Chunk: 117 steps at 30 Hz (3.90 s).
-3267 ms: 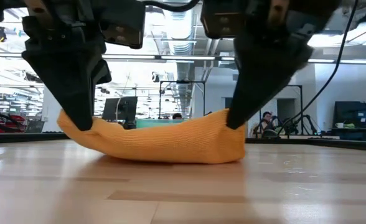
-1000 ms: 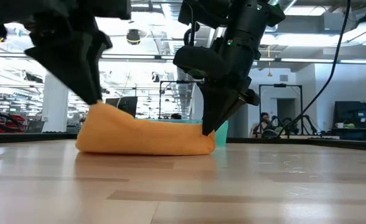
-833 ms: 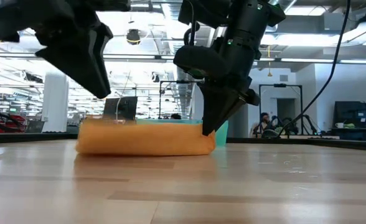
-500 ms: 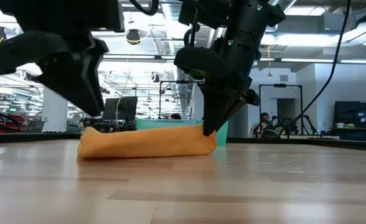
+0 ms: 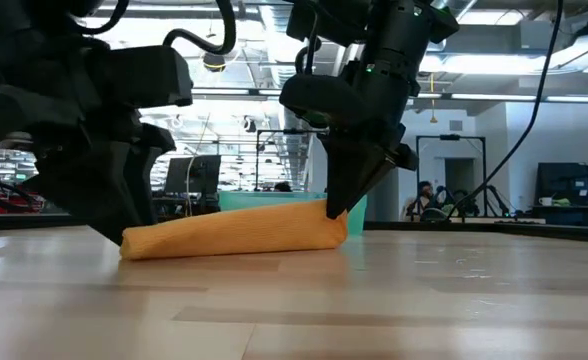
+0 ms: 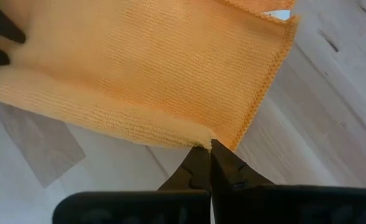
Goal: Roll microfiber towels into tight, uniform cylinder then place into a basket
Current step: Roll the yellow microfiber cloth
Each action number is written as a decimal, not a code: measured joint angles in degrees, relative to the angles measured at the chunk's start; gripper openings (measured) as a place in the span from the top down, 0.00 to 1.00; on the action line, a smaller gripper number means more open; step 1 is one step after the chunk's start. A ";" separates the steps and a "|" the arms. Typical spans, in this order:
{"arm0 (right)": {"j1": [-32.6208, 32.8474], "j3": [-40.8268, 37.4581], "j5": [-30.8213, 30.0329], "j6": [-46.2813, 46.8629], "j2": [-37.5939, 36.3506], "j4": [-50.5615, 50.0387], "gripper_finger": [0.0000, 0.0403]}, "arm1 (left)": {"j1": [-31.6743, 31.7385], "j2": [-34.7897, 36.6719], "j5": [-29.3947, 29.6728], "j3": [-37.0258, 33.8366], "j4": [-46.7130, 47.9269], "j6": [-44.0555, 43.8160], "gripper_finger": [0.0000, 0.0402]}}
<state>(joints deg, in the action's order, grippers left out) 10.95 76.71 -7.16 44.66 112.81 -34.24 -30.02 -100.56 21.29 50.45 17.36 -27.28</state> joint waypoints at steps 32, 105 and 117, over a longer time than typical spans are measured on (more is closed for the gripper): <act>-14.37 0.20 16.34 3.09 5.22 7.56 0.98 | -3.29 -0.44 5.95 -0.46 -4.54 8.40 0.76; -7.17 -0.17 2.14 -9.36 -9.60 -4.28 0.70 | -3.81 -2.82 5.32 -0.24 2.32 -0.97 0.76; 11.23 -4.69 -21.04 -21.04 -8.91 0.75 0.69 | -8.27 -2.82 4.27 -0.26 3.29 4.90 0.76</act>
<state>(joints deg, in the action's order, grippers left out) 22.18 72.01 -28.20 23.62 103.90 -33.49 -38.29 -103.37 25.56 50.19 20.65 -22.39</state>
